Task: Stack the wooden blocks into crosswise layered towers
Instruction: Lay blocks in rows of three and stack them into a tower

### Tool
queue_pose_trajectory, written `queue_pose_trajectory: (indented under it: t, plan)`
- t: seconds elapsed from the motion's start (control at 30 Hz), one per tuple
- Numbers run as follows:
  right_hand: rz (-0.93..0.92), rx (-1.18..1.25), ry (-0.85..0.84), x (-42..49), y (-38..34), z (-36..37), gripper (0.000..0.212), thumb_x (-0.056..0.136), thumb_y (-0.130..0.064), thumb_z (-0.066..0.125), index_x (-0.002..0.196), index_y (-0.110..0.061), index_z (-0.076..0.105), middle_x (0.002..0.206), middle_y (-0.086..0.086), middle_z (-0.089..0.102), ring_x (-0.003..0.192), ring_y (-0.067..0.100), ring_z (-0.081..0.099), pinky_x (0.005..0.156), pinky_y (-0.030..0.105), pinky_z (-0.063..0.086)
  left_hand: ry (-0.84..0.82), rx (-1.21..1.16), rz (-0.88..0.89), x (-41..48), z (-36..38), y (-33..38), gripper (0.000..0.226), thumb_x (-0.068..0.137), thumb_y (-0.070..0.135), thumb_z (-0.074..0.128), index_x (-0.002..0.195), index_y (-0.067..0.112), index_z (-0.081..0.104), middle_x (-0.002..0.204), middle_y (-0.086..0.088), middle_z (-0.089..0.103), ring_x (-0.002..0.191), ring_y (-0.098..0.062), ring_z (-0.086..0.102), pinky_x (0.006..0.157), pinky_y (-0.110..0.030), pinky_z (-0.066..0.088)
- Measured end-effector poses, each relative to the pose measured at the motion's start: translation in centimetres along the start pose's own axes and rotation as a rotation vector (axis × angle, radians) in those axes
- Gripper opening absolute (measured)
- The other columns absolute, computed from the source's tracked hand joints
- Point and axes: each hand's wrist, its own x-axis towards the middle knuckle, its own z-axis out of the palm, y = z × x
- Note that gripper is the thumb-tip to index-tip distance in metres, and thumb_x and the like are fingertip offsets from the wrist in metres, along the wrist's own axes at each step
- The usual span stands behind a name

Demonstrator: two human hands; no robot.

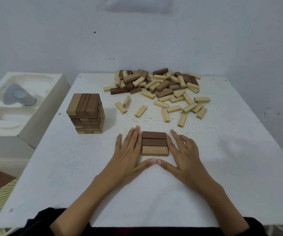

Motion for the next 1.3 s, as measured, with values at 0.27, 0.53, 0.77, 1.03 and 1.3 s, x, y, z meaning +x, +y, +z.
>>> queue_pose_trajectory:
  t: [0.27,0.53,0.77,1.03,1.3]
  plan:
    - [0.053,0.239,-0.113,1.6,1.4,-2.3,0.106,0.054,-0.084,0.048,0.144,-0.041,0.013,0.147,-0.015,0.019,0.129,-0.001,0.008,0.101,0.021,0.005,0.026,-0.324,0.016,1.0,-1.0,-1.9,0.112,0.060,0.087,0.030,0.150,0.030,-0.004,0.157,0.011,-0.008,0.142,-0.004,-0.011,0.114,-0.027,-0.010]
    - [-0.038,0.351,-0.112,3.2,2.4,-2.5,0.086,0.057,-0.072,0.065,0.129,-0.052,0.023,0.131,-0.026,0.031,0.123,-0.003,0.018,0.106,0.026,0.010,0.106,-0.491,0.106,1.9,-1.5,-3.0,0.086,0.059,0.072,0.060,0.136,0.046,0.031,0.138,0.024,0.032,0.130,0.005,0.019,0.107,-0.024,0.013]
    - [-0.095,0.398,-0.009,3.0,2.2,-1.5,0.071,0.060,-0.071,0.054,0.124,-0.046,0.039,0.121,-0.027,0.041,0.120,0.005,0.035,0.101,0.029,0.021,0.161,-0.506,0.146,2.3,-1.3,-2.9,0.073,0.062,0.065,0.065,0.128,0.038,0.049,0.123,0.024,0.048,0.119,0.007,0.035,0.106,-0.035,0.028]
    - [-0.130,0.424,-0.015,2.8,2.1,-1.7,0.070,0.060,-0.068,0.060,0.124,-0.045,0.044,0.120,-0.022,0.049,0.116,0.003,0.038,0.103,0.033,0.027,0.156,-0.519,0.156,1.9,-1.9,-3.1,0.068,0.056,0.060,0.073,0.118,0.041,0.053,0.116,0.029,0.048,0.115,0.006,0.039,0.102,-0.034,0.035]
    - [-0.190,0.449,0.039,2.8,1.2,-3.0,0.068,0.062,-0.063,0.064,0.124,-0.046,0.043,0.120,-0.027,0.046,0.116,-0.003,0.036,0.097,0.024,0.028,0.246,-0.494,0.248,1.2,-3.3,-3.2,0.067,0.058,0.057,0.073,0.118,0.031,0.056,0.117,0.019,0.054,0.114,-0.004,0.046,0.098,-0.037,0.039]
